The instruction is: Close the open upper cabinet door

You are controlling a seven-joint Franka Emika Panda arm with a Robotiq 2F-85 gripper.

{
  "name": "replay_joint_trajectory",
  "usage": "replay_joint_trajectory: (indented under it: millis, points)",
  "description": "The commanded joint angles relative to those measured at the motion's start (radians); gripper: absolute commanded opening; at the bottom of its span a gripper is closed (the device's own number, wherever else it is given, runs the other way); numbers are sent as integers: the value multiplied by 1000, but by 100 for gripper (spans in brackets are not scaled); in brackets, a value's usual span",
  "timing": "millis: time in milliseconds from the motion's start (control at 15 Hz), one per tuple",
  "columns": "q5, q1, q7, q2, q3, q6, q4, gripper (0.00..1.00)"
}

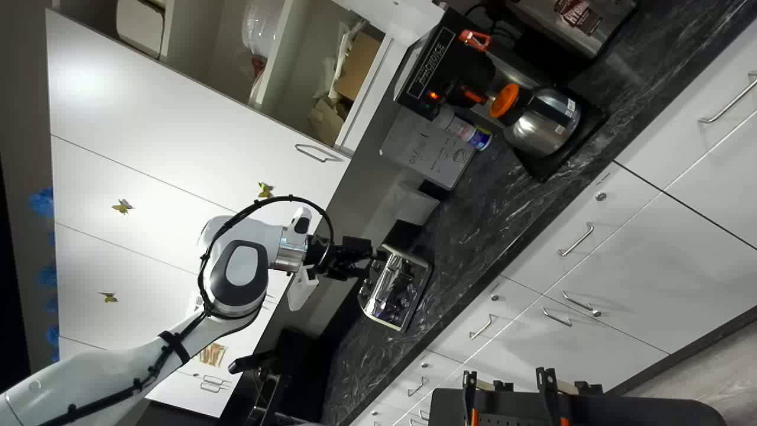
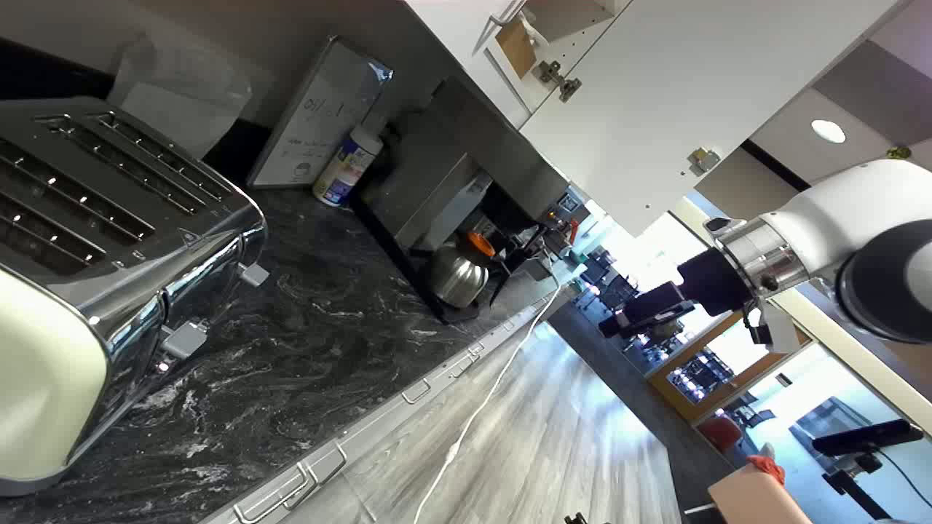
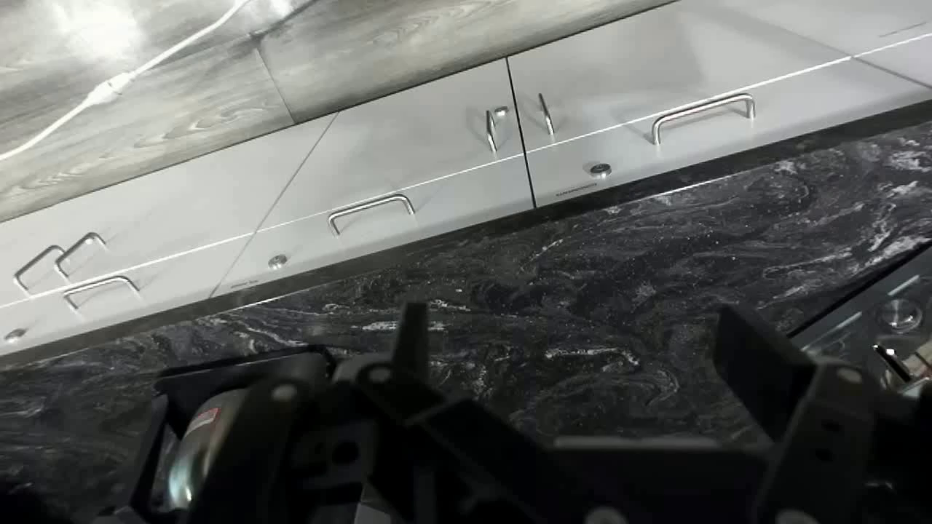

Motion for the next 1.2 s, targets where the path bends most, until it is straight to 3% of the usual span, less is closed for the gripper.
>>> replay_joint_trajectory:
  millis: [0,467,800,1133]
  points:
    - [2,-2,-2,2,2,-4,-4,100]
    - [2,-2,-1,10,2,-4,-9,100]
    - [14,3,-24,-34,-25,183,11,100]
    - [-20,-45,-30,-113,-61,361,40,100]
